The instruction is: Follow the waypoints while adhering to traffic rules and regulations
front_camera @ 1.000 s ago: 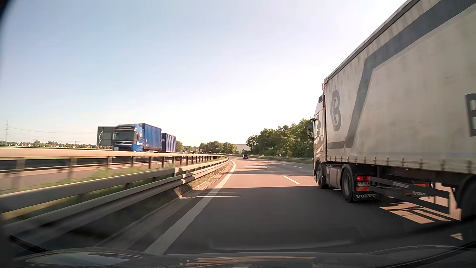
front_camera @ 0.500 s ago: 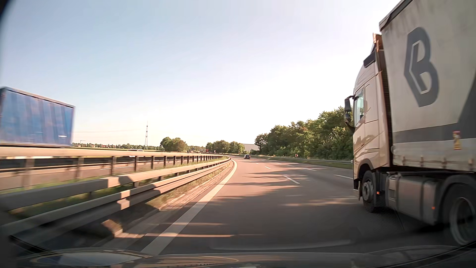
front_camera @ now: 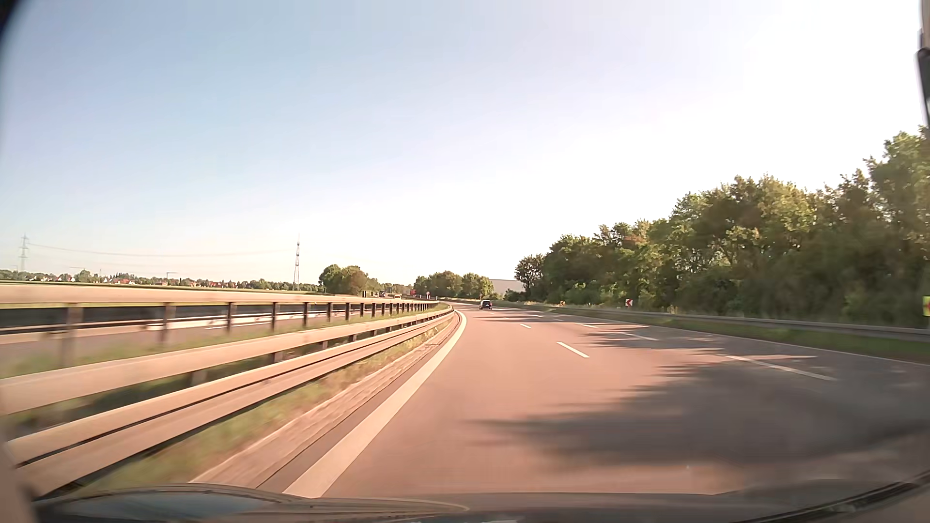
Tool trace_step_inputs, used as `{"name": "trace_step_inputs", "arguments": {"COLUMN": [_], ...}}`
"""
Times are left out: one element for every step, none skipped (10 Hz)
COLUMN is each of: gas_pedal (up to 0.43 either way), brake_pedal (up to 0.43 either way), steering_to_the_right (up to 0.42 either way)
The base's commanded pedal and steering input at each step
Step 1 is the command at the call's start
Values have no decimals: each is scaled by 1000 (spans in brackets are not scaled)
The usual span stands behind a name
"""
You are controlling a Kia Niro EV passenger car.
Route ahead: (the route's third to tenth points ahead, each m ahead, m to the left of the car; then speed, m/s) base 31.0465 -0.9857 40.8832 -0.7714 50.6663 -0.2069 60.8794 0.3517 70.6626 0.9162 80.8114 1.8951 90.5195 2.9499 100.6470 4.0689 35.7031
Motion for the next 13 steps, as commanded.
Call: {"name": "trace_step_inputs", "arguments": {"gas_pedal": [299,299,299,299,299,299,299,299,299,299,299,299,299], "brake_pedal": [12,12,12,12,12,12,12,12,12,12,12,12,12], "steering_to_the_right": [-10,-10,-10,-9,-8,-8,-7,-7,-7,-7,-7,-8,-8]}}
